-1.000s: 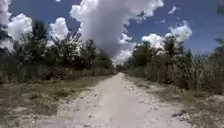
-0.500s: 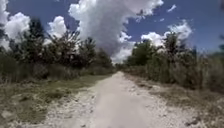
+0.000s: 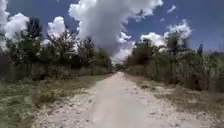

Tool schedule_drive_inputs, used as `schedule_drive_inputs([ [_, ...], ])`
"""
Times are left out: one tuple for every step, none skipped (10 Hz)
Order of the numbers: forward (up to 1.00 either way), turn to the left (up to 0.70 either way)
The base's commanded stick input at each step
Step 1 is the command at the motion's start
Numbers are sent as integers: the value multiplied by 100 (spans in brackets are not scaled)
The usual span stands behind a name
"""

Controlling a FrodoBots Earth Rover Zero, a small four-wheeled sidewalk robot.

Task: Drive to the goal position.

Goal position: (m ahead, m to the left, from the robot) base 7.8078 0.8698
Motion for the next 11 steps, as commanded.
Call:
schedule_drive_inputs([
  [50,0],
  [50,0],
  [50,0],
  [50,0],
  [50,0],
  [50,0],
  [50,0],
  [50,0],
  [50,0],
  [50,0],
  [50,0],
])
